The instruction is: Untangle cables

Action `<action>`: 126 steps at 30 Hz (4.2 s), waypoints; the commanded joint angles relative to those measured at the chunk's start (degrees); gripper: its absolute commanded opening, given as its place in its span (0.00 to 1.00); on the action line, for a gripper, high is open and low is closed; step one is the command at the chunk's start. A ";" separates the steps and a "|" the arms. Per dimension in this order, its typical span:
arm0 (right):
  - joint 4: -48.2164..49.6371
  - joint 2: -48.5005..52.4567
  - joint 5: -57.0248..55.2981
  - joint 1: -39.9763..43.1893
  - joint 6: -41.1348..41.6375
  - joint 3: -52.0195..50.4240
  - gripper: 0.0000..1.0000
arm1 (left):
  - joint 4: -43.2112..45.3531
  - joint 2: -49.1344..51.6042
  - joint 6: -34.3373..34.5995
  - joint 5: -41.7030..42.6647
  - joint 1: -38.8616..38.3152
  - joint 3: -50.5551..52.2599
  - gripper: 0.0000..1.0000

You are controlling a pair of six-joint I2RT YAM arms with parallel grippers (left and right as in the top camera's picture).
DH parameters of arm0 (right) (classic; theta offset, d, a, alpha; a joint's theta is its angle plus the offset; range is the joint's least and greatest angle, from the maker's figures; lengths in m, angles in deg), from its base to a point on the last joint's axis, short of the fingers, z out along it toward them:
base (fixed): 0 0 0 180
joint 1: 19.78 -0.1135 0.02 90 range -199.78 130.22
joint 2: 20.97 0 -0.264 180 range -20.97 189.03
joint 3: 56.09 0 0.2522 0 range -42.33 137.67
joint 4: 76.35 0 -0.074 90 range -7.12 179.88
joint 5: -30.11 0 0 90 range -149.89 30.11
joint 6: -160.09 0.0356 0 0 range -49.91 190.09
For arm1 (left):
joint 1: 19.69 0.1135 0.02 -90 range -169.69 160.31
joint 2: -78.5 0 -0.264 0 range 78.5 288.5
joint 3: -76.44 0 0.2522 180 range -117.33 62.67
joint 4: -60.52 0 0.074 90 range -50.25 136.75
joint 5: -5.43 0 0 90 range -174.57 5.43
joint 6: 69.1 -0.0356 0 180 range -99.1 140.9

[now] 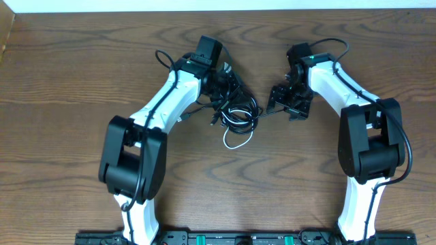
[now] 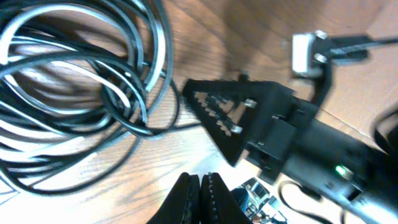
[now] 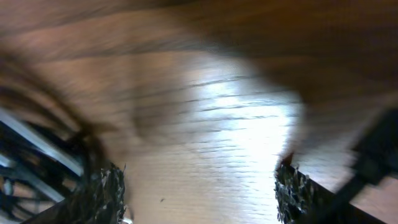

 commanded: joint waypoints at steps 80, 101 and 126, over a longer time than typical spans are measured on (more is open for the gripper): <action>2.73 0.39 -3.78 -5.68 2.47 -0.13 0.01 | -13.55 6.49 4.52 -19.10 -6.34 0.46 0.29; 2.97 0.42 -3.78 -5.68 2.47 -0.13 0.01 | -13.29 6.56 4.50 -12.20 -5.38 0.46 0.19; 2.95 0.39 -3.74 -5.68 2.47 -0.13 0.01 | -13.25 6.56 20.59 -17.03 -7.67 1.42 0.24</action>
